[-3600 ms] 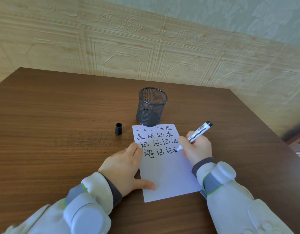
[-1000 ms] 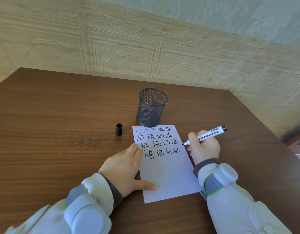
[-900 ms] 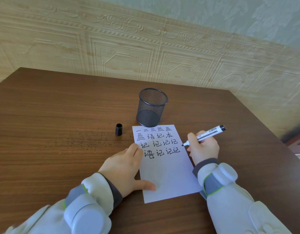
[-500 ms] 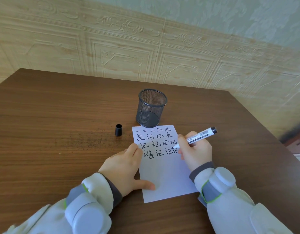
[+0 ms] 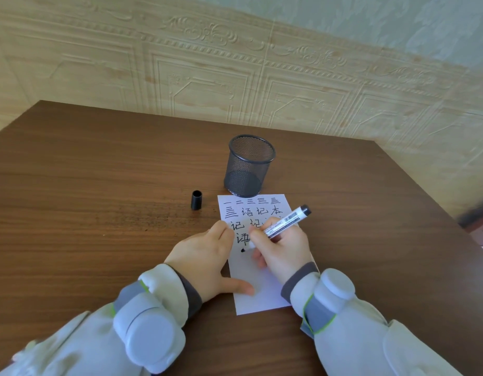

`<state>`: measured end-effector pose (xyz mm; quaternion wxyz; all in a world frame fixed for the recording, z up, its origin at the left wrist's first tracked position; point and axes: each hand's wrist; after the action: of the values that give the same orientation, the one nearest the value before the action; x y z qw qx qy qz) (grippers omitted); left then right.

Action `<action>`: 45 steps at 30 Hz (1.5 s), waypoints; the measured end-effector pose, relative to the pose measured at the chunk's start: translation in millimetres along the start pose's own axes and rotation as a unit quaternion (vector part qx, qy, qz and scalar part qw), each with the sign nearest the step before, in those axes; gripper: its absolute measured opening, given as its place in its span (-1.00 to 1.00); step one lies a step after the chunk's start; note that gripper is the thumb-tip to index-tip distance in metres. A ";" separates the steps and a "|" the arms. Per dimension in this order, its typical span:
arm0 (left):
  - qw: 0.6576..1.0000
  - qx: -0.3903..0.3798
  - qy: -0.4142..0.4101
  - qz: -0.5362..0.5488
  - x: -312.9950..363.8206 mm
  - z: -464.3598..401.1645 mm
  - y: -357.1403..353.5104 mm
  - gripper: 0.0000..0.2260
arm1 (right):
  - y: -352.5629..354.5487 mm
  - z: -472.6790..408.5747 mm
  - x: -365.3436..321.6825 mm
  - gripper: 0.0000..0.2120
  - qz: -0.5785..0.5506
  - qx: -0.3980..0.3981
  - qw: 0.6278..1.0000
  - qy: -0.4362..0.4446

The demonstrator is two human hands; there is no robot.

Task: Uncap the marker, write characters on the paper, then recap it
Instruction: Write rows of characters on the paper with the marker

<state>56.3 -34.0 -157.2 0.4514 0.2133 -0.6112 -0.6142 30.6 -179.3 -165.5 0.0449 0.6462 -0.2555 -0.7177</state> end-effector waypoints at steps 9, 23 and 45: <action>1.000 0.002 0.001 0.002 -0.1 -3.0 -2.7 -0.28 | -1.0 -1.1 3.3 -0.74 0.015 0.000 1.000 0.017; 1.000 0.000 0.003 -0.004 -1.9 -1.7 -2.5 -0.32 | -0.2 -0.3 3.2 -0.73 0.009 -0.011 1.000 0.018; 1.000 -0.007 0.002 0.004 -1.0 0.9 0.6 -0.39 | 2.9 -1.2 1.2 -0.79 0.024 0.023 0.999 0.001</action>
<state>56.3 -32.6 -156.7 0.4568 0.2090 -0.6071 -0.6158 30.8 -182.6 -165.4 0.0476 0.6416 -0.2872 -0.7097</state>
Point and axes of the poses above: each hand's wrist, its own z-axis away from the middle knuckle, its own y-axis out of the back of the hand, x = y × z, and after that the axes turned 4 degrees about z, right-handed
